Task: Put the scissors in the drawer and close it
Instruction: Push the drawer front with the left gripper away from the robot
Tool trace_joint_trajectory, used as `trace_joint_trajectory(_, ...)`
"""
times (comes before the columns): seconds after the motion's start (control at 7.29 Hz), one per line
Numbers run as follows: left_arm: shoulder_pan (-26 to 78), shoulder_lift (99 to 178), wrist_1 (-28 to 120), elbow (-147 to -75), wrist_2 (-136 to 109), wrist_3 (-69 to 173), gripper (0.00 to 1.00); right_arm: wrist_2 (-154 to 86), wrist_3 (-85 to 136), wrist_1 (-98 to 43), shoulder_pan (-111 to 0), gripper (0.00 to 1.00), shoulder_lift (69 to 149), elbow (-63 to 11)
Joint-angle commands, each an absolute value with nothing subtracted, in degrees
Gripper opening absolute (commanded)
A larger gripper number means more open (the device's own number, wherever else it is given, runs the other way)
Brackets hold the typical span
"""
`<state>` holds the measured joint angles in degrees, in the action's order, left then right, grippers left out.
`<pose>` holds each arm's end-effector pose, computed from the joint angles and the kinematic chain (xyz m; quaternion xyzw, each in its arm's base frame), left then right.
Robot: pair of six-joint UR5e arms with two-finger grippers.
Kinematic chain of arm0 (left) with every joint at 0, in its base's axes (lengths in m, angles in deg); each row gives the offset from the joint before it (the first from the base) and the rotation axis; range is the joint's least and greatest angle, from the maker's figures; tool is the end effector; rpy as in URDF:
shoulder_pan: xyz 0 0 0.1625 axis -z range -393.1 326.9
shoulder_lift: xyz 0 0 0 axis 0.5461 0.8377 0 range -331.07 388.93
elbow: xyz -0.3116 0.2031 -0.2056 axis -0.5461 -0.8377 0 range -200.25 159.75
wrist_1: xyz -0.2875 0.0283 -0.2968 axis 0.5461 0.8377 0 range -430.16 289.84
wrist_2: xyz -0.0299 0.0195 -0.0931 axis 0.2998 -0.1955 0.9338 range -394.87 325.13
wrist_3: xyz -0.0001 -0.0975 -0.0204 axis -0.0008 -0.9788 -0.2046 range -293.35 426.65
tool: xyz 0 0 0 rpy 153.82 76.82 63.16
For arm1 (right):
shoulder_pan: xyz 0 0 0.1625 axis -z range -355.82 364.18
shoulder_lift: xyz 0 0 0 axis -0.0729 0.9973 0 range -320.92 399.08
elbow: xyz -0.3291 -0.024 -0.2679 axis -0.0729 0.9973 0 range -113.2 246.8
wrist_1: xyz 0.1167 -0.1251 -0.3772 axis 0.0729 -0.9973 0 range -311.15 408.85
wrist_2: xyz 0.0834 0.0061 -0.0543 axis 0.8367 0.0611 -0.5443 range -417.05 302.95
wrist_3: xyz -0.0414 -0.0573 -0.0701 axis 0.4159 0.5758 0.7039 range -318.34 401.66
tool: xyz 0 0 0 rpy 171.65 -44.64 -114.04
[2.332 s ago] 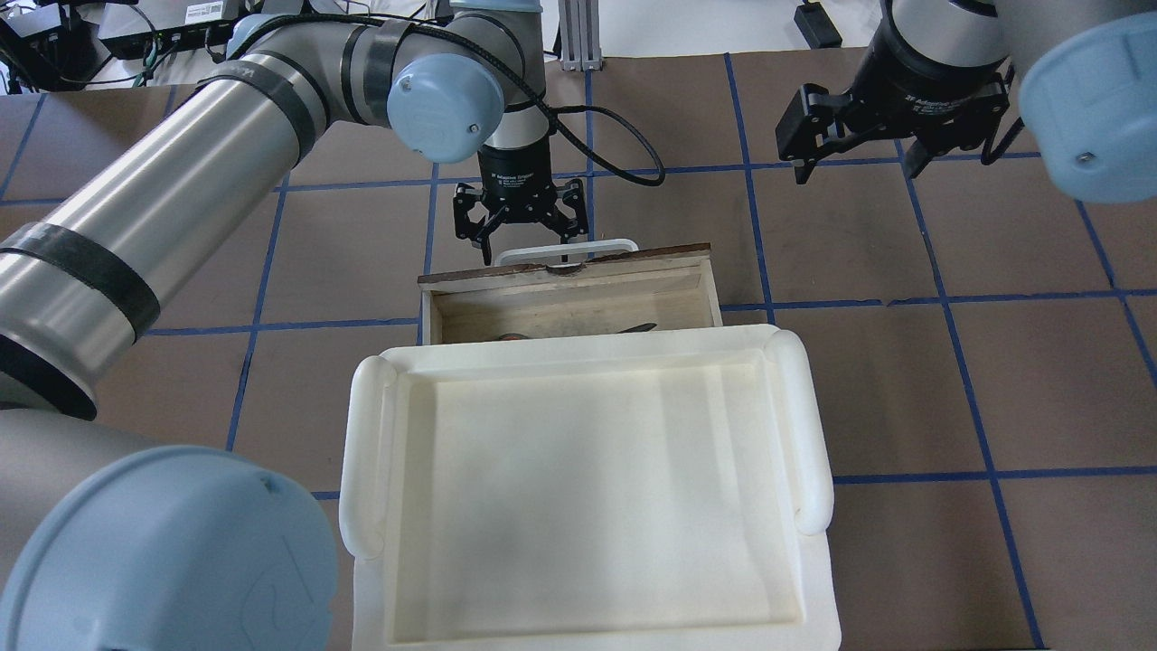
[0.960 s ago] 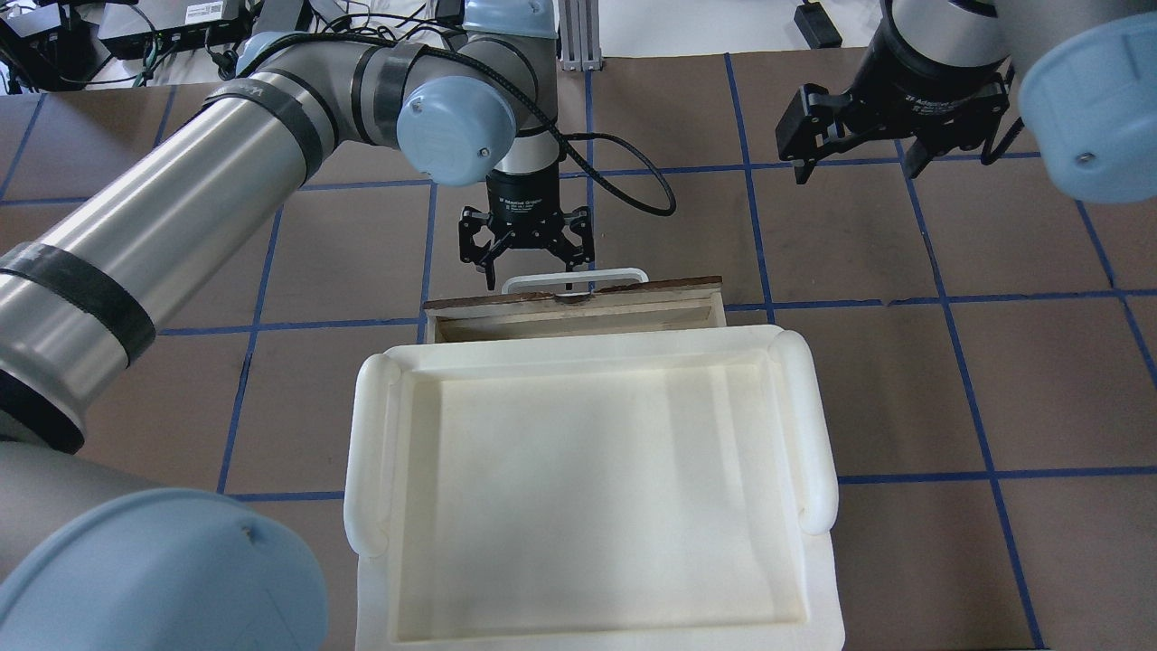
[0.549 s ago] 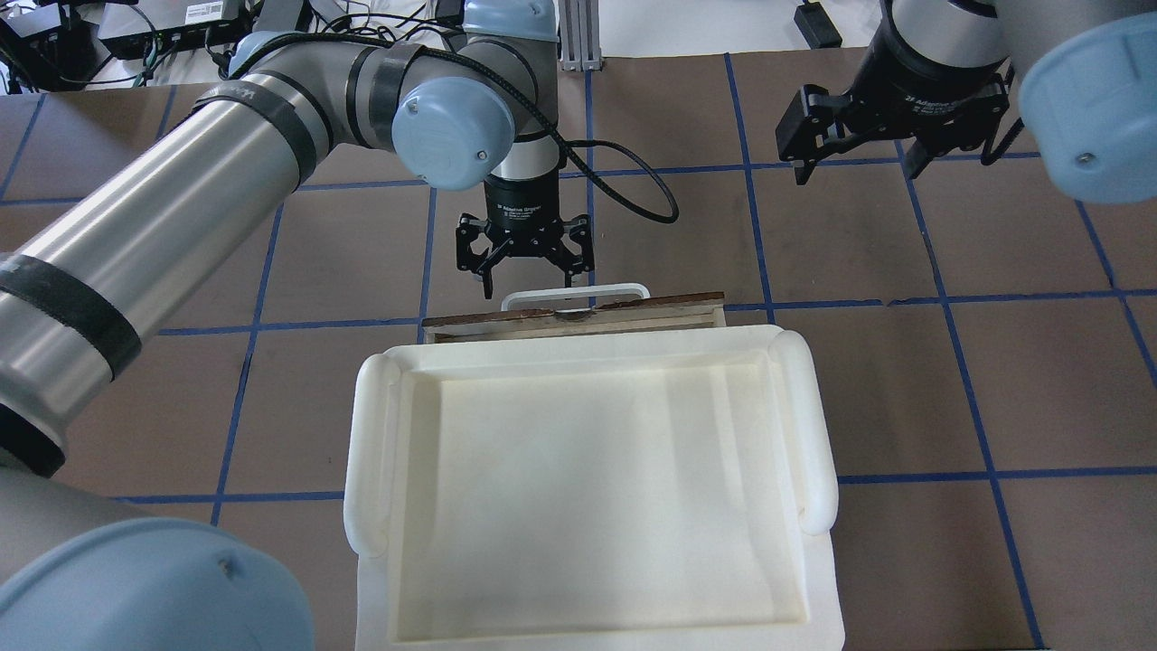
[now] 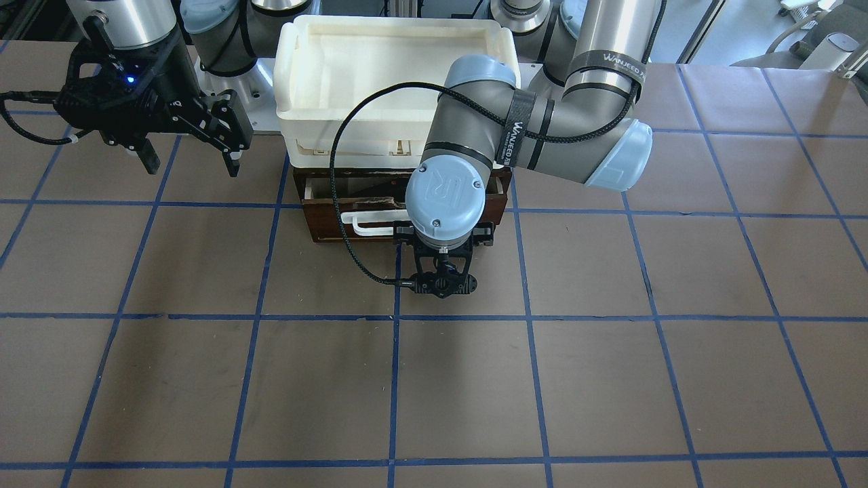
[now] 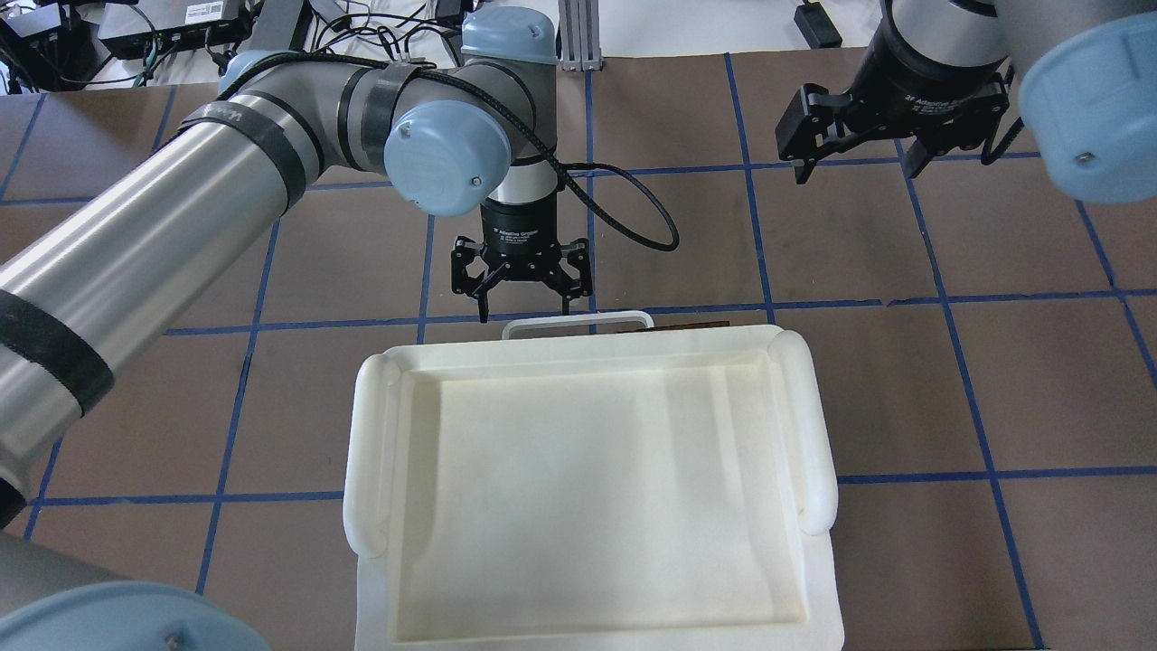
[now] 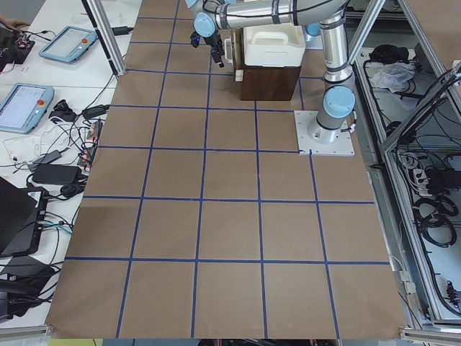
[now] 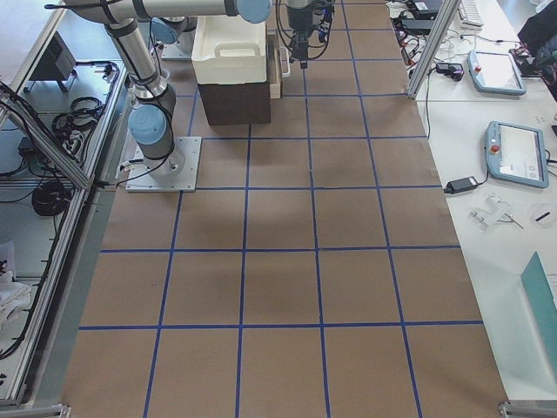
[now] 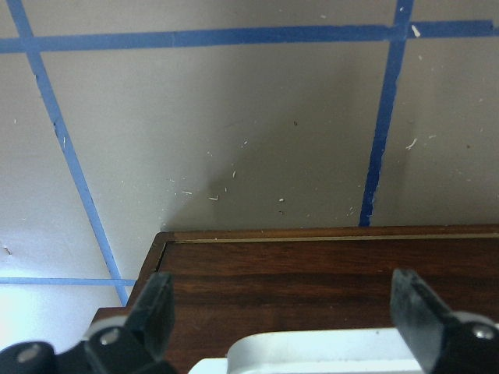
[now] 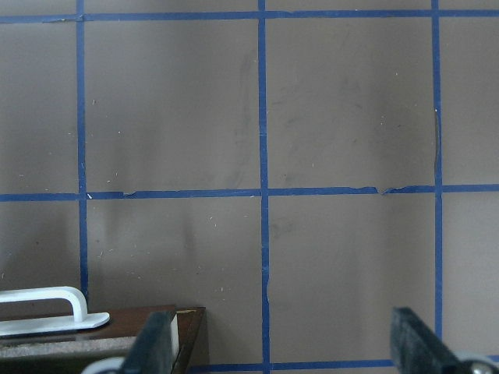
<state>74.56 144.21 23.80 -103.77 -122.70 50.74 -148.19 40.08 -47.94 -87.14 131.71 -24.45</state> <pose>-0.3145 -0.5360 0.2901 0.0112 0.9801 0.1942 0.0392 0.1424 -0.4822 0.5123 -0.0029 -0.9974 0.0715 0.0081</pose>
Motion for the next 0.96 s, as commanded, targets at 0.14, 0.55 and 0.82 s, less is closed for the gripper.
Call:
trace_joint_trajectory(0.14,75.3,142.8,23.9,-105.9,-122.7,50.6,1.0,-148.2,40.1,-47.9,-87.1,1.0,131.7,-24.4)
trace_joint_trajectory(0.55,75.7,142.1,23.9,-108.4,-122.6,50.6,1.0,-148.2,40.1,-47.9,-87.1,1.0,131.7,-24.5)
trace_joint_trajectory(0.82,75.8,142.0,24.0,-108.8,-122.7,50.7,1.0,-148.2,40.1,-47.9,-87.1,1.0,131.7,-24.5)
